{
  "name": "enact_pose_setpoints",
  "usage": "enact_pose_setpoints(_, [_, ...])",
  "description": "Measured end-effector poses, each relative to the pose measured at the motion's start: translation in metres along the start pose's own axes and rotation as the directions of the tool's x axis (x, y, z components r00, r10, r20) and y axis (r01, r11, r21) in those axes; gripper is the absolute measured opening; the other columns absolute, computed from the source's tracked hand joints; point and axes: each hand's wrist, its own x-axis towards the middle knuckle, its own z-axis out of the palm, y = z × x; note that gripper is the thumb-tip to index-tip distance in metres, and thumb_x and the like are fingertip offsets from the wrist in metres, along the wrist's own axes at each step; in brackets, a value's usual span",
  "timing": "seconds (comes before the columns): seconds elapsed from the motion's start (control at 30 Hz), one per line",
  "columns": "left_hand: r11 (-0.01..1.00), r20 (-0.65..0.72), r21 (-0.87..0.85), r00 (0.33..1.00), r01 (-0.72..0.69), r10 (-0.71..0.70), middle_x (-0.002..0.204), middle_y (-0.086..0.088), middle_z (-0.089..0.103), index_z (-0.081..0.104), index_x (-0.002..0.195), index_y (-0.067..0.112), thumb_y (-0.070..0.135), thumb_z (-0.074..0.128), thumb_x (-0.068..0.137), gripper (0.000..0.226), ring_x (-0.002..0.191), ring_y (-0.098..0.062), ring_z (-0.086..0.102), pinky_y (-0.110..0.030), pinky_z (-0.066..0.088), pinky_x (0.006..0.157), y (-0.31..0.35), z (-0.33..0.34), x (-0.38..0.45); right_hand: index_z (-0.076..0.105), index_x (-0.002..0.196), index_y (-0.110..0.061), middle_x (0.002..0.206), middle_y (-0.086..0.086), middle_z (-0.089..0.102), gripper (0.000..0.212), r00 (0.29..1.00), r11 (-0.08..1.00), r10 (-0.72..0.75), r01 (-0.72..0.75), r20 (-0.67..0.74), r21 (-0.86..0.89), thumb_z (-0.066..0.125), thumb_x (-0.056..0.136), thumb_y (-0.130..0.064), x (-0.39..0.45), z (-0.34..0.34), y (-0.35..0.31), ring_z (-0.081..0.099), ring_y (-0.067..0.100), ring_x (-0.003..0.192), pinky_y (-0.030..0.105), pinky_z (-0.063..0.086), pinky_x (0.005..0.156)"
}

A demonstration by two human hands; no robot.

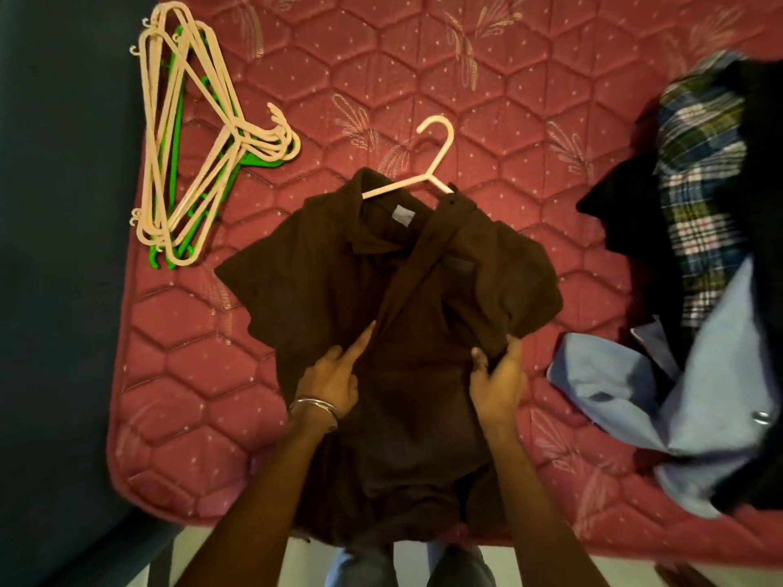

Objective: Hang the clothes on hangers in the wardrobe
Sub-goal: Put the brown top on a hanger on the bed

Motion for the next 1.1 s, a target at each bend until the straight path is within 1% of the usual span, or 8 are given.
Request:
enact_pose_setpoints(0.1, [0.988,0.206,0.152,0.978,-0.029,-0.004,0.129,-0.002,0.057,0.029,0.139,0.054,0.026,0.047,0.086,0.062,0.114,-0.029,0.056,-0.037,0.047,0.097,-0.019,-0.013,-0.010,0.046,0.124,-0.008,0.108,0.019,0.063,0.045,0.989,0.987,-0.137,0.141,0.060,-0.074,0.059,0.083,-0.024,-0.011,-0.012,0.010,0.062,0.036,0.098,0.043,0.051,0.084])
enact_pose_setpoints(0.2, [0.962,0.395,0.274,0.912,0.000,-0.113,0.131,0.005,0.057,0.053,0.116,0.061,0.042,0.049,0.079,0.042,0.116,-0.023,0.057,-0.031,0.046,0.100,-0.027,-0.019,-0.026,0.053,0.118,-0.003,0.113,0.023,0.064,0.045,0.895,0.883,0.206,0.005,0.396,-0.469,0.065,0.087,-0.032,-0.030,-0.022,0.027,0.060,0.040,0.105,0.042,0.049,0.086])
enact_pose_setpoints(0.33, [0.949,0.461,0.296,0.854,0.108,-0.240,0.131,0.000,0.056,0.063,0.118,0.038,0.063,0.057,0.078,0.047,0.117,-0.026,0.055,-0.036,0.045,0.099,-0.015,-0.026,-0.029,0.057,0.110,-0.005,0.110,0.019,0.064,0.056,0.928,0.736,0.228,0.034,0.295,-0.676,0.061,0.085,-0.055,-0.040,-0.029,0.017,0.060,0.036,0.105,0.040,0.050,0.084])
enact_pose_setpoints(0.47, [0.970,-0.054,0.227,0.996,0.083,-0.072,0.122,-0.012,0.055,0.061,0.119,0.021,0.039,0.061,0.088,0.036,0.109,-0.035,0.055,-0.042,0.048,0.087,0.007,-0.032,-0.008,0.060,0.092,-0.003,0.091,0.018,0.062,0.025,0.953,0.850,-0.289,0.298,0.088,-0.434,0.067,0.087,-0.027,-0.027,-0.009,-0.032,0.057,0.037,0.090,0.039,0.045,0.073])
enact_pose_setpoints(0.57, [0.893,-0.261,0.432,0.930,-0.126,0.258,0.109,-0.011,0.059,0.066,0.113,0.018,0.014,0.080,0.070,0.046,0.097,-0.035,0.057,-0.043,0.048,0.073,0.017,-0.038,0.018,0.065,0.091,-0.004,0.088,0.011,0.067,0.022,0.971,0.976,-0.129,0.161,0.202,-0.149,0.068,0.088,-0.026,-0.015,0.020,-0.053,0.064,0.027,0.087,0.025,0.041,0.071])
enact_pose_setpoints(0.67, [0.787,-0.014,0.566,0.952,-0.245,0.307,0.140,-0.002,0.040,0.051,0.131,0.030,0.027,0.063,0.086,0.047,0.131,-0.029,0.032,-0.052,0.026,0.103,0.021,-0.042,0.045,0.061,0.107,-0.009,0.100,0.008,0.067,0.038,0.977,0.984,-0.036,0.071,0.212,-0.161,0.069,0.085,-0.038,-0.013,0.048,-0.057,0.064,0.023,0.096,0.024,0.044,0.074])
enact_pose_setpoints(0.83, [0.729,0.079,0.588,0.921,-0.351,0.381,0.134,0.013,0.046,0.058,0.123,0.040,0.041,0.050,0.093,0.031,0.133,-0.021,0.026,-0.050,0.016,0.106,0.019,-0.061,0.067,0.047,0.114,-0.016,0.111,0.007,0.056,0.062,0.982,0.909,-0.190,0.174,-0.005,-0.378,0.065,0.077,-0.062,-0.020,0.073,-0.064,0.055,0.024,0.101,0.042,0.053,0.073])
enact_pose_setpoints(1.1, [0.789,0.178,0.373,0.872,-0.488,0.456,0.112,0.022,0.061,0.068,0.105,0.041,0.043,0.059,0.086,0.021,0.120,-0.012,0.034,-0.045,0.016,0.098,0.021,-0.086,0.092,0.067,0.097,-0.004,0.097,0.012,0.063,0.015,0.992,0.984,-0.101,0.110,0.071,-0.138,0.061,0.090,-0.016,-0.015,0.066,-0.054,0.061,0.022,0.085,0.024,0.045,0.069])
